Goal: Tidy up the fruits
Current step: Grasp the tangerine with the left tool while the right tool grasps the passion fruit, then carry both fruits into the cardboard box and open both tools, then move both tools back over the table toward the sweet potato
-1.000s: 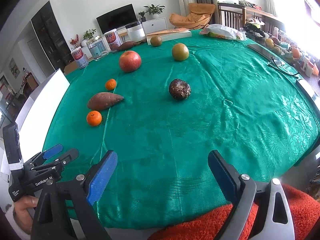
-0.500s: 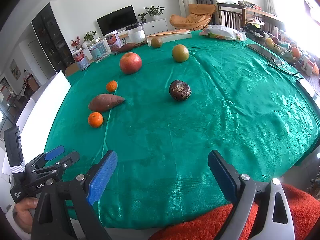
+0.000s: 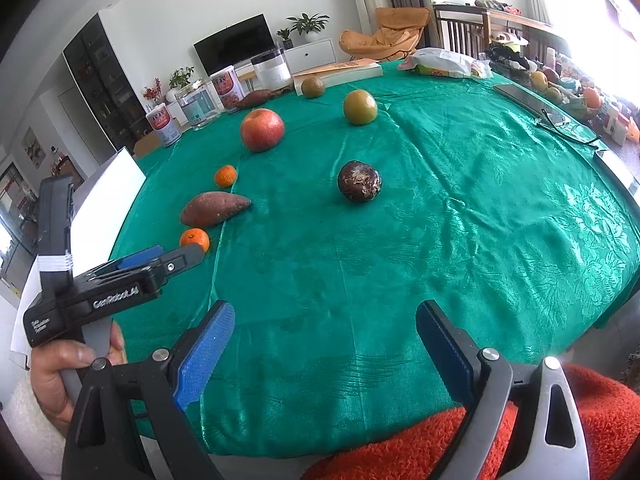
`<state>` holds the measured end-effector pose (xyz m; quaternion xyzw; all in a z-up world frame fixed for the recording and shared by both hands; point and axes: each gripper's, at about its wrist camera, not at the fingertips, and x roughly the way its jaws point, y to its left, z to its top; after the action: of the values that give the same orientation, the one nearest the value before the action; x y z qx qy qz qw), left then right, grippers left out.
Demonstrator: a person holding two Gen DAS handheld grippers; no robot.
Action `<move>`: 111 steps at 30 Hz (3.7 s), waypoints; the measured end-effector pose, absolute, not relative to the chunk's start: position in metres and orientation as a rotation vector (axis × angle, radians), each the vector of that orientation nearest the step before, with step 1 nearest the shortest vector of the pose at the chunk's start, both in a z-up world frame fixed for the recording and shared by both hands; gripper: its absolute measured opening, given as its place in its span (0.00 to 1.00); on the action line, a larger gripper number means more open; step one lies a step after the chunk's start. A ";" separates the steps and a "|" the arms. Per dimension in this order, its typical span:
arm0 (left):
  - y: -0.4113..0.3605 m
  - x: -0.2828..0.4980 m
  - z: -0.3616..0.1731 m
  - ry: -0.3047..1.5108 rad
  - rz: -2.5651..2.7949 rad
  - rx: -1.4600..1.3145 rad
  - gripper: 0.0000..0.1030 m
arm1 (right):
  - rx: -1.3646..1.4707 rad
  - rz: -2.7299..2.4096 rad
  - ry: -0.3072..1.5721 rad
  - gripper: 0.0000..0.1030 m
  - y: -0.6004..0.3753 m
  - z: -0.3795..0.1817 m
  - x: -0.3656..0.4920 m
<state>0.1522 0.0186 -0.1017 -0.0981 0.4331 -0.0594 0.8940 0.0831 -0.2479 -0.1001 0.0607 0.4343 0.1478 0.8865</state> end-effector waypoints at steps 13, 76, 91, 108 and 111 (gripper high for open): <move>0.016 0.149 -0.104 0.878 -0.113 -0.140 0.30 | 0.283 0.325 0.948 0.89 -0.270 -0.110 0.092; 0.213 -0.026 0.043 0.595 0.302 -0.370 0.84 | 0.000 0.853 0.750 0.88 -0.037 0.002 0.090; 0.060 0.140 -0.108 0.901 0.092 -0.104 0.85 | 0.020 -0.049 1.010 0.88 -0.290 -0.130 0.226; 0.058 0.148 -0.118 0.920 0.121 -0.071 0.92 | 0.024 -0.078 0.950 1.00 -0.291 -0.150 0.261; 0.057 0.149 -0.118 0.922 0.121 -0.070 0.93 | 0.023 -0.078 0.950 1.00 -0.291 -0.150 0.260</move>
<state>0.1489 0.0571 -0.1183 -0.0336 0.4445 0.0585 0.8932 0.2604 -0.2911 -0.1501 0.0112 0.4572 -0.0374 0.8885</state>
